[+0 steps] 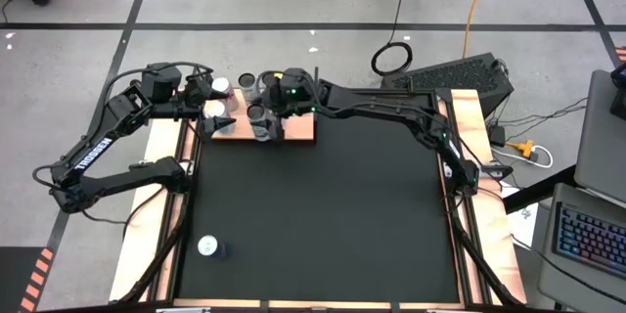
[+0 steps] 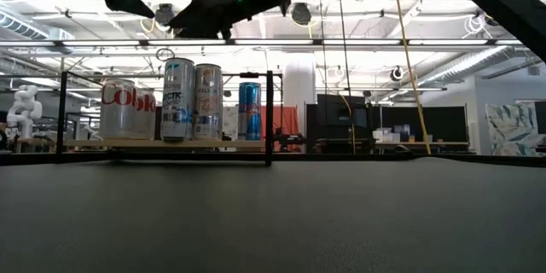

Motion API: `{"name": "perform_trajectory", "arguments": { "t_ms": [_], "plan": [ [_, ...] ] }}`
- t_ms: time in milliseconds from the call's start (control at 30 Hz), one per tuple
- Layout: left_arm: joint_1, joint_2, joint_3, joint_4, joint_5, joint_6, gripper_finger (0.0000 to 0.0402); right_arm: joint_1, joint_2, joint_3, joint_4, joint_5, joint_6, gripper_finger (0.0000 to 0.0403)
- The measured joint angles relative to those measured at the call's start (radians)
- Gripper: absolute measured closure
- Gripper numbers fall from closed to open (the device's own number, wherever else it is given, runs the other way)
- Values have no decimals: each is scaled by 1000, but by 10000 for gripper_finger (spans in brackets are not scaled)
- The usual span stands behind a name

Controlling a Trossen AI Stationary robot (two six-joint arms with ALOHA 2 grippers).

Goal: Place canned beverage on shelf
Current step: Put the white blue soda can on the shelf aligned with the white blue soda can

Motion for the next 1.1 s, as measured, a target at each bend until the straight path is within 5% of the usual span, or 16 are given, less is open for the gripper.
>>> {"name": "perform_trajectory", "arguments": {
  "t_ms": [200,800,1100],
  "plan": [
    [0,0,0,0,-3,0,20,29,-1,-1,-137,3,-22,158],
    [0,0,0,1,-3,0,20,8,-1,-1,-280,90,62,373],
    [0,0,0,1,-3,0,20,10,4,-2,-286,86,86,397]
  ]
}}
